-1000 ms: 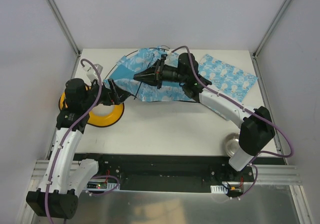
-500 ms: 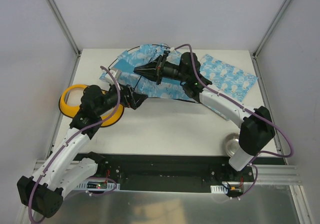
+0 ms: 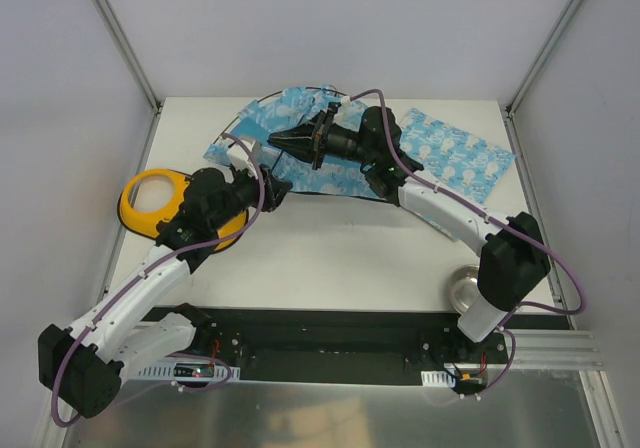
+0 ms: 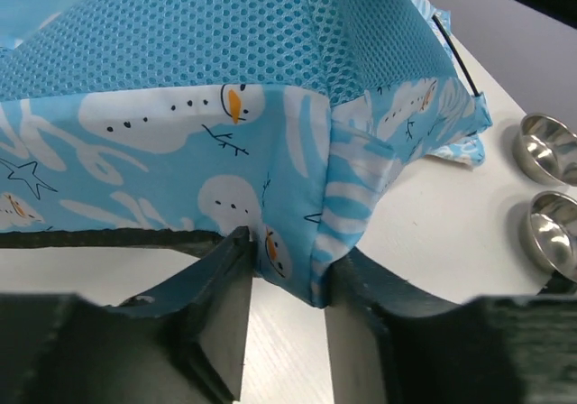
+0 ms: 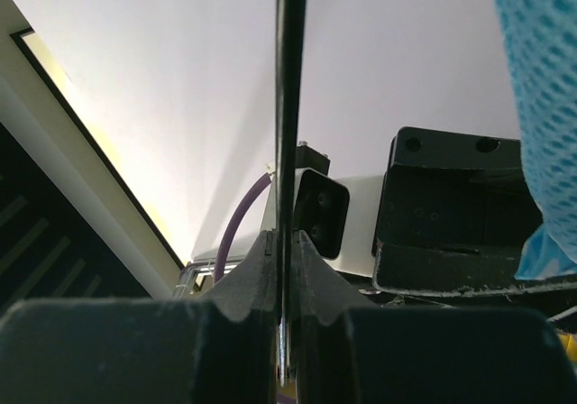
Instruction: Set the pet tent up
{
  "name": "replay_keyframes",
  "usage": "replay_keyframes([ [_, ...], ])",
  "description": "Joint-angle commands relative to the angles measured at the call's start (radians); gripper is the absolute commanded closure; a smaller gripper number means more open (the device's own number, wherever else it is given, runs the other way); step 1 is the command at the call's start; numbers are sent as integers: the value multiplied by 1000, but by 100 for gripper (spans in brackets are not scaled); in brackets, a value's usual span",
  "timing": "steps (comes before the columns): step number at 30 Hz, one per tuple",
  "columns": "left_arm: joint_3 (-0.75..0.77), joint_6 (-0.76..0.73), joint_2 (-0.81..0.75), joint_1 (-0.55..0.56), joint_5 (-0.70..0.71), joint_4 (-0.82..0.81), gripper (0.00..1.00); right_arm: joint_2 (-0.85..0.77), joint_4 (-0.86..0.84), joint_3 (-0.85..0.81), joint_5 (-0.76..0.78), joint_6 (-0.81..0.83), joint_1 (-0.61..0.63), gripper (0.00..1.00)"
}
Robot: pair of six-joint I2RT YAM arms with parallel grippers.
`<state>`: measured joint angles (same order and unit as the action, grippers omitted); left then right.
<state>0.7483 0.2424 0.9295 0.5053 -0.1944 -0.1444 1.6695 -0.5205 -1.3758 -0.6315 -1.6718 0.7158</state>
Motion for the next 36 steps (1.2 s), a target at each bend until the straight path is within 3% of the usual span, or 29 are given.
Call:
replay_keyframes([
  [1,43,-23,-27,9,33,-52,70,12,-19,26,92,-14,-29,100],
  [6,39,-32,-49,9,10,-32,99,7,-19,44,101,20,-32,100],
  [7,37,-34,-55,9,0,-21,100,6,-18,49,110,35,-33,100],
  [20,37,-31,-136,9,-82,131,100,-34,-32,92,236,360,-102,100],
  [36,-14,-55,-213,9,-54,170,100,-5,-30,120,394,460,-128,100],
])
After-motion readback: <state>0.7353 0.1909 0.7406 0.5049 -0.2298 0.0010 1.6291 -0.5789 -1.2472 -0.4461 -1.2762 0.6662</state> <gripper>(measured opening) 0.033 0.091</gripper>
